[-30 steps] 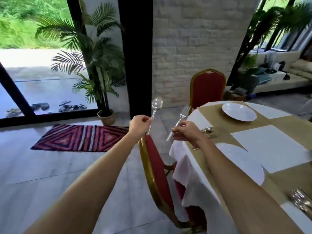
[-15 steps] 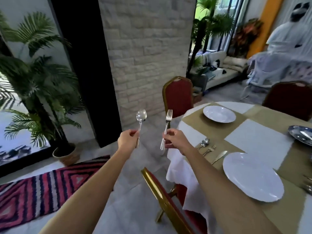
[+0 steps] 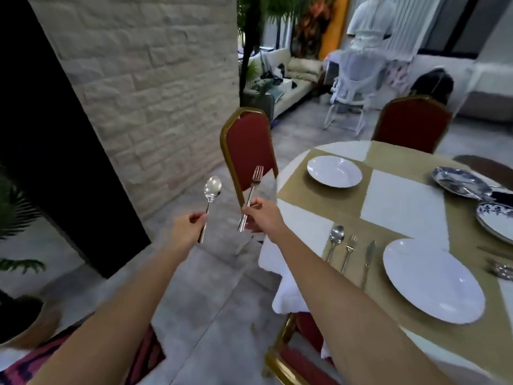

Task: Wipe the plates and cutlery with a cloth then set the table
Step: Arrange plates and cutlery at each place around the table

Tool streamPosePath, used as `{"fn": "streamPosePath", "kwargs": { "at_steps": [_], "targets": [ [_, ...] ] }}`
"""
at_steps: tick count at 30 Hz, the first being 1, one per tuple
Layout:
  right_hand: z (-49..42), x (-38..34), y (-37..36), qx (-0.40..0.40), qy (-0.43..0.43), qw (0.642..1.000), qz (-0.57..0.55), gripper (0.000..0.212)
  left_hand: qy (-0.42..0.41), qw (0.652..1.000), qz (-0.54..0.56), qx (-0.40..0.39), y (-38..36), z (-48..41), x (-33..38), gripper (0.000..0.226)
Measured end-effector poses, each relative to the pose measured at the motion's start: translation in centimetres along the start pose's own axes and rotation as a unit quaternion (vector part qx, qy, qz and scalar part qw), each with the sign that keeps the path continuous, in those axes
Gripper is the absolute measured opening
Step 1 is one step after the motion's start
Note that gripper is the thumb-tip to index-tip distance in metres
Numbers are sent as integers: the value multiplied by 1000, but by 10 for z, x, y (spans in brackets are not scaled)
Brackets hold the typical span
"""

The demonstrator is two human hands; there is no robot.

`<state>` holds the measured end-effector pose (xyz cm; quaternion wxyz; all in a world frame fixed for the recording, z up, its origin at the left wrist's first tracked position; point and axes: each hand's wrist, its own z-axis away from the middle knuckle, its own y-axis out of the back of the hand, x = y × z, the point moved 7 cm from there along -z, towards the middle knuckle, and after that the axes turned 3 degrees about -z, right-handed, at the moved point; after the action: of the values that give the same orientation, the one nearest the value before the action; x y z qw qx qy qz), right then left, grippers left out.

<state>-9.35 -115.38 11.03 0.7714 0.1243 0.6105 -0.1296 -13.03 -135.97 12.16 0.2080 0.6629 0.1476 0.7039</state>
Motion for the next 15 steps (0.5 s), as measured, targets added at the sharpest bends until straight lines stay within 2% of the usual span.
{"fn": "streamPosePath", "kwargs": {
  "at_steps": [4,10,15],
  "targets": [
    [-37,-5,-16,59,11,998,-13,22,-34,997,-2,-68,-8,-70,0,21],
    [-77,-11,-27,167,-8,986,-23,18,-94,981,-6,-170,-13,-155,29,23],
    [-107,-11,-14,245,-33,969,-21,19,-112,966,-21,-231,-45,-207,37,21]
  ]
}}
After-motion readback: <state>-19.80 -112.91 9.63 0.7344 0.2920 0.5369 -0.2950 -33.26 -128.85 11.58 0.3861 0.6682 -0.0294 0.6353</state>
